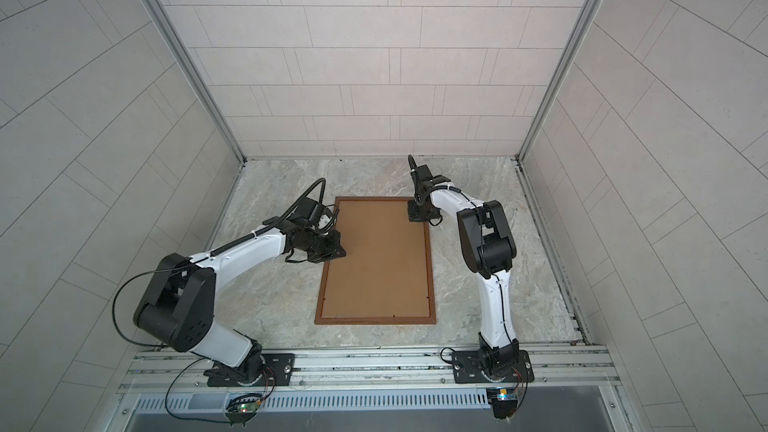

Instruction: Put the photo into the frame

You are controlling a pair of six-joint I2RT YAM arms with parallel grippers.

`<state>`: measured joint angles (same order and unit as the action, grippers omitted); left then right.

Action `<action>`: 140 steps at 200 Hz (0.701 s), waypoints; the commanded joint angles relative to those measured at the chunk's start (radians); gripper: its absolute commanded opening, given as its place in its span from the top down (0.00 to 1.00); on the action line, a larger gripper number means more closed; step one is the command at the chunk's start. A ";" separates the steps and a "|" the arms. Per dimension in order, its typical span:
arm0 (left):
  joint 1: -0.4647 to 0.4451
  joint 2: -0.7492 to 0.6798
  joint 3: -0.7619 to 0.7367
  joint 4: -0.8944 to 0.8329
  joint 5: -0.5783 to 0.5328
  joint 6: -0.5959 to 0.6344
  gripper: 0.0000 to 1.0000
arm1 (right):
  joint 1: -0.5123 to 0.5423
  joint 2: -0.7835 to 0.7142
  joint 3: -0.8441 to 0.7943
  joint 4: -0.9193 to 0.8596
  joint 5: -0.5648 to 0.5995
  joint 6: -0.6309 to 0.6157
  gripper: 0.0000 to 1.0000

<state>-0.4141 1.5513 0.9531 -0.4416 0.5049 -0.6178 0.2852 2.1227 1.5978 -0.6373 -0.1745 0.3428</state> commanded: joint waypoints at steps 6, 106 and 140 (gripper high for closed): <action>0.011 -0.033 -0.015 -0.005 0.007 0.017 0.94 | 0.008 0.047 0.001 -0.072 0.001 -0.016 1.00; 0.012 -0.050 -0.016 -0.012 0.005 0.016 0.94 | -0.034 -0.067 0.024 -0.078 0.041 -0.023 1.00; 0.012 -0.047 -0.015 -0.012 0.004 0.016 0.94 | -0.046 -0.070 0.022 -0.080 0.036 -0.029 1.00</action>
<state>-0.4061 1.5276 0.9466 -0.4419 0.5056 -0.6151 0.2470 2.0998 1.6085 -0.6857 -0.1520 0.3328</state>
